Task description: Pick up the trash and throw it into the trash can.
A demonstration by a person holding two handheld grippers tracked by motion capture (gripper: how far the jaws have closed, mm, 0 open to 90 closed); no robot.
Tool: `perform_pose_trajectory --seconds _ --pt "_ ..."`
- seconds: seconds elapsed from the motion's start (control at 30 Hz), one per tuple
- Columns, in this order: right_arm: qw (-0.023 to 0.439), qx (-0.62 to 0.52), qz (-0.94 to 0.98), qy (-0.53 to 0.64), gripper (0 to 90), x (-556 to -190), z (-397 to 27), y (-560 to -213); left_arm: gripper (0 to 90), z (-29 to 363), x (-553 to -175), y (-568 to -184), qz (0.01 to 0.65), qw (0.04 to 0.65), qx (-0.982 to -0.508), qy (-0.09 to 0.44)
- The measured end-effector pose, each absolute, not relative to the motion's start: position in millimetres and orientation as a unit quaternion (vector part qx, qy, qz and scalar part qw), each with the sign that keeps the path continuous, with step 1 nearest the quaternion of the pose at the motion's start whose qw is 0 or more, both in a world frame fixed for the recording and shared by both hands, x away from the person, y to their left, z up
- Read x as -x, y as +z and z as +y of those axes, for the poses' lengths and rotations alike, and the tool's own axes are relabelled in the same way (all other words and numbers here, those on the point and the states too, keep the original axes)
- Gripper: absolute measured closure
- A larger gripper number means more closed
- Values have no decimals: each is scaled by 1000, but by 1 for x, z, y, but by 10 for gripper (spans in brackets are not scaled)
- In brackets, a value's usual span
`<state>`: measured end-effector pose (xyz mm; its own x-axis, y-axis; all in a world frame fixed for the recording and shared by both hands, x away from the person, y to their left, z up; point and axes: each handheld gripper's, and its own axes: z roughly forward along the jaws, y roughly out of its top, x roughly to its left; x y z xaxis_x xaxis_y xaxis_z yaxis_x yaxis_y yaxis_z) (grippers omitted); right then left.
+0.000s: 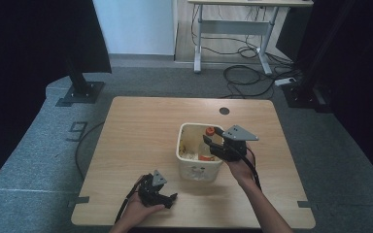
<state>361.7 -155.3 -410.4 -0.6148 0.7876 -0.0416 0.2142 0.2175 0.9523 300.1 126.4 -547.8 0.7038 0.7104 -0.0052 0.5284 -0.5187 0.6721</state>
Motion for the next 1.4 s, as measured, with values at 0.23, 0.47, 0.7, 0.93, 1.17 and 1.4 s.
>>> perform_pose_trajectory --seconds 0.23,0.47,0.7,0.93,1.17,1.4 --pt "277 -339 723 534 338 -352 -169 -412 62 126 -300 -548 360 334 -861 137" --pt "282 -354 708 542 335 -343 -191 -420 62 126 -300 -548 360 333 -861 137" --pt "285 -369 698 544 336 -336 -211 -428 62 126 -300 -548 360 334 -860 137" --pt "285 -383 695 538 339 -327 -233 -441 62 126 -300 -548 360 334 -861 136" --pt "276 -399 692 534 339 -319 -253 -452 62 126 -300 -548 360 334 -860 136" --pt "275 -419 692 520 340 -310 -275 -469 63 126 -300 -548 360 333 -861 137"
